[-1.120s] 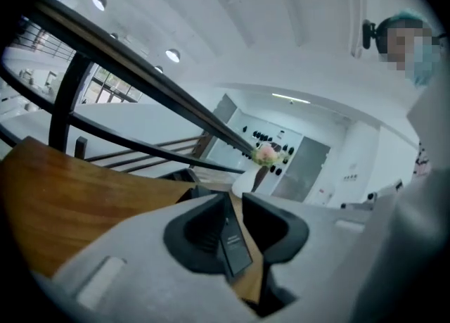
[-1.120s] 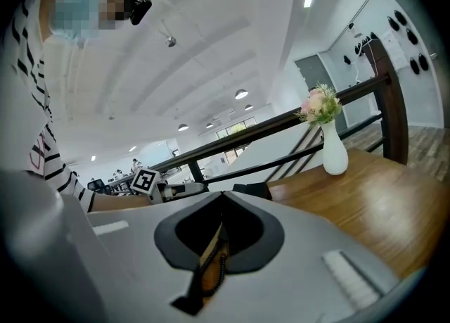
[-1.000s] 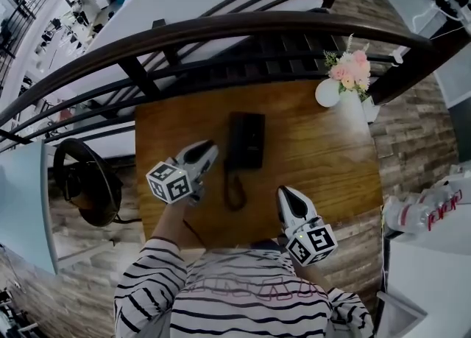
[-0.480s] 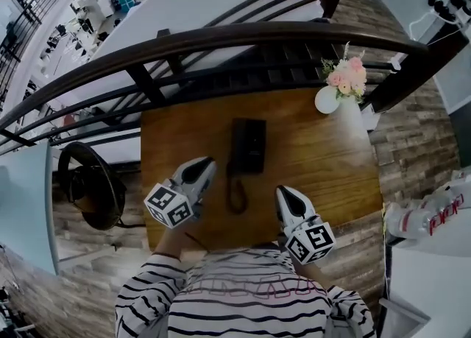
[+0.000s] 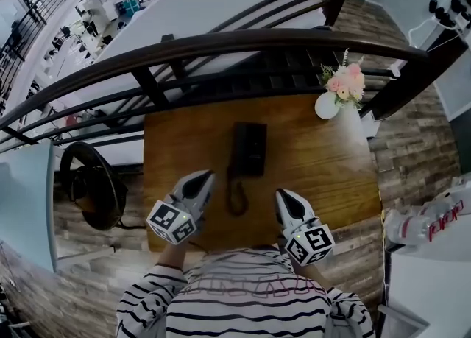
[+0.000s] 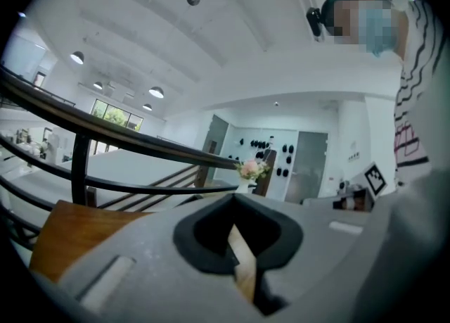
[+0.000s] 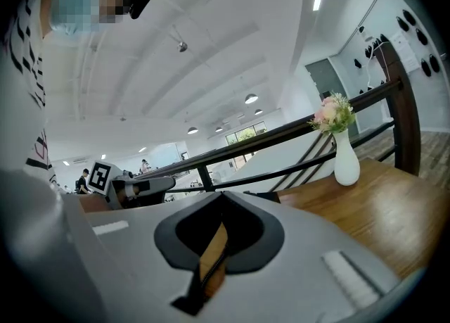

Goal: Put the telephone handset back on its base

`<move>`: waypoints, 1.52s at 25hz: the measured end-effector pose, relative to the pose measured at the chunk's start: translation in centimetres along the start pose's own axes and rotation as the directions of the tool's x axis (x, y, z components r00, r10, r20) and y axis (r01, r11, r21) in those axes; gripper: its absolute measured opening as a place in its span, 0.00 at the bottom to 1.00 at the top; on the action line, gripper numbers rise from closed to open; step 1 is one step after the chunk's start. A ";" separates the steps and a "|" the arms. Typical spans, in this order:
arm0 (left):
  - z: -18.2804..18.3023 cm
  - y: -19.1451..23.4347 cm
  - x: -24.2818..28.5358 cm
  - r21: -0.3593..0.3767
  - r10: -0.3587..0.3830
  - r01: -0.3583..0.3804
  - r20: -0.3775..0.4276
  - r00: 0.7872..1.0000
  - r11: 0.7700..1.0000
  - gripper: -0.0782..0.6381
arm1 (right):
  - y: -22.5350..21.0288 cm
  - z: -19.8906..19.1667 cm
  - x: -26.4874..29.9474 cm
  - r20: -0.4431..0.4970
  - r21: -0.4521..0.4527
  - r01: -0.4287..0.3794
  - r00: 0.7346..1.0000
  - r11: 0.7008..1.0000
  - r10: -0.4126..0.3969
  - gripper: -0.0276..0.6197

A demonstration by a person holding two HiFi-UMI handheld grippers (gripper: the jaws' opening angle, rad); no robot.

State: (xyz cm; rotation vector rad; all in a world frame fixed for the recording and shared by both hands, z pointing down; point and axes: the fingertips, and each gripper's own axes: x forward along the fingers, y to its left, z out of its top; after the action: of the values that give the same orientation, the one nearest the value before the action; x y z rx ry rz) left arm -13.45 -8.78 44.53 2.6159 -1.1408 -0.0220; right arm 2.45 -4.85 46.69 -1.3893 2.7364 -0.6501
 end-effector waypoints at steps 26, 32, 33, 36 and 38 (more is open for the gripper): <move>-1.8 -4.3 -2.6 0.021 0.028 -0.027 -0.047 0.998 0.999 0.11 | 0.5 -1.2 -0.9 -0.074 -0.040 -0.024 0.997 0.999 0.021 0.04; -2.0 -4.2 -2.7 0.018 0.030 -0.029 -0.052 0.998 0.999 0.11 | 0.5 -1.2 -0.6 -0.083 -0.042 -0.025 0.996 0.999 0.021 0.04; -2.0 -4.1 -2.6 0.018 0.031 -0.030 -0.053 0.998 0.999 0.11 | 0.5 -1.3 -0.6 -0.084 -0.042 -0.025 0.996 0.999 0.022 0.04; -2.0 -4.0 -2.6 0.019 0.034 -0.033 -0.057 0.998 0.999 0.11 | 0.5 -1.4 -0.4 -0.089 -0.040 -0.028 0.996 0.999 0.024 0.04; -2.0 -4.1 -2.4 0.018 0.032 -0.031 -0.061 0.998 0.999 0.11 | 0.4 -1.3 -0.4 -0.091 -0.040 -0.029 0.996 0.999 0.025 0.04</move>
State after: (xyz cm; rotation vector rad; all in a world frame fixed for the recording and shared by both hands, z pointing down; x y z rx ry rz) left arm -11.93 -3.92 45.16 2.5938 -1.1660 0.0739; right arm 2.10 -3.87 47.64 -1.3608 2.8490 -0.6753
